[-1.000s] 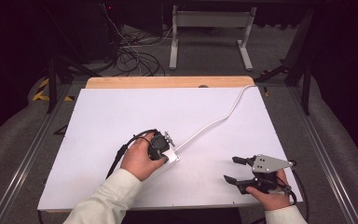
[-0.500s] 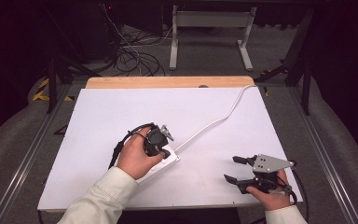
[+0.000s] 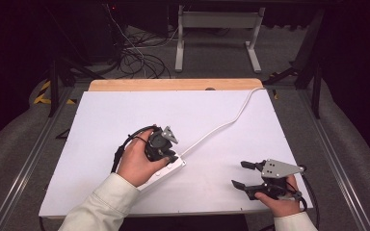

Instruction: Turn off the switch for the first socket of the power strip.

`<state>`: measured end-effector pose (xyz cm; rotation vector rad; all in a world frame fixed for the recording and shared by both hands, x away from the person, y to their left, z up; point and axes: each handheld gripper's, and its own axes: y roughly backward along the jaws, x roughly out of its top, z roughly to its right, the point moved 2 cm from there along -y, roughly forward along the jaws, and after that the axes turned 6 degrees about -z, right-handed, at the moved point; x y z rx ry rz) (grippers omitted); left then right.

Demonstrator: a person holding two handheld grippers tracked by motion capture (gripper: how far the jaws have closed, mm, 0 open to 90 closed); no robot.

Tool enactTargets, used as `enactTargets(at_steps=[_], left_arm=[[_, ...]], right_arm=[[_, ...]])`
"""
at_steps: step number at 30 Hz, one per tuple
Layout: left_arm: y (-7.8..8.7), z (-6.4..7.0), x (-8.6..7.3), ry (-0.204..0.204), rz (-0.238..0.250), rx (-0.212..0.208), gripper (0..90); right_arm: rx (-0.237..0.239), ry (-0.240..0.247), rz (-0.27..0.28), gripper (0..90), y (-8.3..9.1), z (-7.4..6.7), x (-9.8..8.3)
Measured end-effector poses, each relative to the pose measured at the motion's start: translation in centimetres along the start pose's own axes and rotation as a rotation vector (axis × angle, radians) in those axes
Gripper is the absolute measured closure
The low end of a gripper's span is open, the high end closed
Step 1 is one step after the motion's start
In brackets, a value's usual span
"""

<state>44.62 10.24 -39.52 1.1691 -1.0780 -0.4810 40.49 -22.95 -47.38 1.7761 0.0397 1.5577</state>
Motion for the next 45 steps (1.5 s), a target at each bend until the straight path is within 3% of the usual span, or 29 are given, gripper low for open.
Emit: enactTargets(at_steps=[4,10,13,15,18,24,36,45], left_arm=[[0.5,0.3,-0.2,-0.007,0.047,0.024,60.6],[1.6,-0.1,-1.0,0.002,0.182,0.055,37.8],[2.3,-0.4,-1.6,0.019,0.245,0.056,32.7],[2.6,-0.5,-2.1,0.024,0.287,0.078,29.2],[3.1,-0.5,-2.7,0.05,0.318,0.128,26.3],[3.9,-0.8,-4.6,0.064,0.404,0.133,24.8],[4.5,-2.1,-9.2,0.044,0.571,0.144,17.9],[4.1,-2.8,-12.7,0.059,0.613,0.128,17.1]], right_arm=[[0.001,0.0,0.0,27.7,0.0,0.0,0.0],[0.002,0.001,0.0,27.4,0.0,-0.1,0.0],[0.001,0.0,0.0,27.2,0.0,0.0,0.0],[0.001,0.002,-0.001,27.2,0.0,0.0,0.0],[0.001,0.003,-0.002,27.0,-0.1,0.0,0.0],[0.003,0.003,-0.002,26.5,-0.1,-0.1,0.0],[0.004,0.006,-0.005,25.6,-0.1,-0.1,0.0],[0.005,0.008,-0.005,24.7,-0.2,-0.1,0.0]])
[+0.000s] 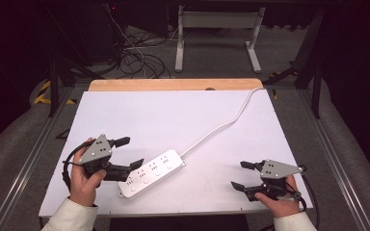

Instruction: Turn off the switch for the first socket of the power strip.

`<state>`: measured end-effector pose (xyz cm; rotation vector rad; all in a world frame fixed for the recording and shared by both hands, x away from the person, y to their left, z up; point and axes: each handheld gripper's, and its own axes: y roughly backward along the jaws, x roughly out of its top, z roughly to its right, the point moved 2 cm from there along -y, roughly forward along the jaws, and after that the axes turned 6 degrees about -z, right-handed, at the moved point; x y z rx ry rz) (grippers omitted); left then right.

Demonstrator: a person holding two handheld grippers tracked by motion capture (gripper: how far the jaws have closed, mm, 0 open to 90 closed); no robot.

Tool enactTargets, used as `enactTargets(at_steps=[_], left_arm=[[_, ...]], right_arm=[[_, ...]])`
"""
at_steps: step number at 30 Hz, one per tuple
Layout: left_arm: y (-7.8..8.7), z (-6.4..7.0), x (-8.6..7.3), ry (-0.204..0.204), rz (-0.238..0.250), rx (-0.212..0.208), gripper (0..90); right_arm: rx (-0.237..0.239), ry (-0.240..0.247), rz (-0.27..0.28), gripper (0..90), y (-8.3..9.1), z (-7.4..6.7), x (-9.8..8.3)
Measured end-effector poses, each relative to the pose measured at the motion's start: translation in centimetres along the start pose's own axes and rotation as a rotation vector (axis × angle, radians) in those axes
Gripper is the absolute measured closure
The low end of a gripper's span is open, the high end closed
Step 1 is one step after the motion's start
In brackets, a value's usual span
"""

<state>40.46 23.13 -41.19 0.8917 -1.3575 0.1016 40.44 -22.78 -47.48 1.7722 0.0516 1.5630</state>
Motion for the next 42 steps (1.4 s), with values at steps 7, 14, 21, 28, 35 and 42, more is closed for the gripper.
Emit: enactTargets(at_steps=[7,14,21,28,35,42], left_arm=[[0.8,-0.4,-2.6,0.001,0.019,-0.007,15.1],[1.3,-0.8,-5.1,0.002,0.021,-0.011,13.3],[1.6,-1.0,-7.4,0.016,-0.032,-0.013,12.0],[1.9,-1.1,-9.4,0.054,-0.058,-0.006,10.8],[2.3,-0.9,-10.5,0.094,-0.068,-0.005,9.3],[2.5,-0.8,-10.0,0.097,-0.057,0.088,8.7]], right_arm=[[-0.001,0.002,-0.001,23.8,0.0,0.0,0.0],[0.0,0.002,-0.001,23.0,-0.1,0.0,0.0],[0.001,0.004,0.0,22.3,0.0,0.0,-0.1],[0.0,0.005,0.002,22.1,0.0,0.0,-0.1],[0.0,0.004,-0.003,22.1,0.0,0.1,-0.2],[-0.003,0.0,-0.005,21.5,-0.1,0.2,-0.3]])
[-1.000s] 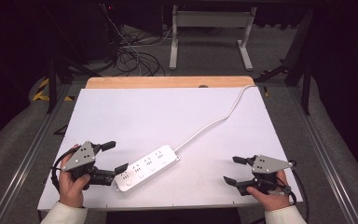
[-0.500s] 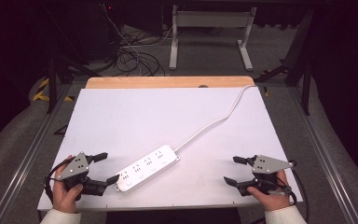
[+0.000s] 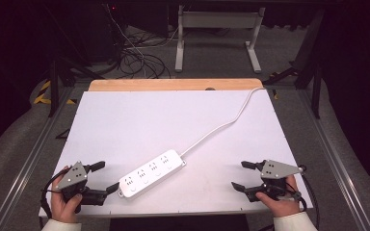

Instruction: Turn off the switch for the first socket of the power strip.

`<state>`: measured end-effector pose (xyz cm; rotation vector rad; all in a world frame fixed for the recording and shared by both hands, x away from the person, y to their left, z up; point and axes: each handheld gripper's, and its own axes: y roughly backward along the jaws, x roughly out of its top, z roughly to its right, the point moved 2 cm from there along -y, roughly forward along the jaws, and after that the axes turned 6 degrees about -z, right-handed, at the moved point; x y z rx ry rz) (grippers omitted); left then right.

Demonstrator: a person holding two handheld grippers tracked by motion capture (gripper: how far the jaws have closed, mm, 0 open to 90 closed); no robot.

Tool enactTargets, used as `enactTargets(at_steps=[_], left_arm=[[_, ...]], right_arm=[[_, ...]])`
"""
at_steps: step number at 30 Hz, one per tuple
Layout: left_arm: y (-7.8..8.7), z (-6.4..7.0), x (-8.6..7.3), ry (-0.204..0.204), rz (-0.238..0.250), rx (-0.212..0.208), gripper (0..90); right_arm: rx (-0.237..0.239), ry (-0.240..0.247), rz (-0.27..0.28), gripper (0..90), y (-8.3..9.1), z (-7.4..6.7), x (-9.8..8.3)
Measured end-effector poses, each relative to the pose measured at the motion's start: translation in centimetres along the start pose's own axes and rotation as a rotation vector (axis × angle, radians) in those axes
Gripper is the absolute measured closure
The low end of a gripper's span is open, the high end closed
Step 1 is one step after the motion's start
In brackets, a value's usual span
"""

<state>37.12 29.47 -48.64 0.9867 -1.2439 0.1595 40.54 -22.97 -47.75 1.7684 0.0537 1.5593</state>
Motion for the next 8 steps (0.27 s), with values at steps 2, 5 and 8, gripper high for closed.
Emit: enactTargets(at_steps=[2,5,8], left_arm=[[-0.05,0.26,0.19,-0.011,-0.003,0.009,8.7],[-0.04,0.39,0.35,-0.021,0.013,-0.008,8.7],[0.08,0.48,0.31,-0.024,0.018,-0.022,8.7]], right_arm=[[-0.001,-0.002,-0.002,21.4,-0.04,0.03,-0.02],[-0.002,-0.001,-0.003,21.2,-0.06,0.06,-0.04],[-0.003,-0.001,-0.002,21.0,-0.1,0.12,-0.03]])
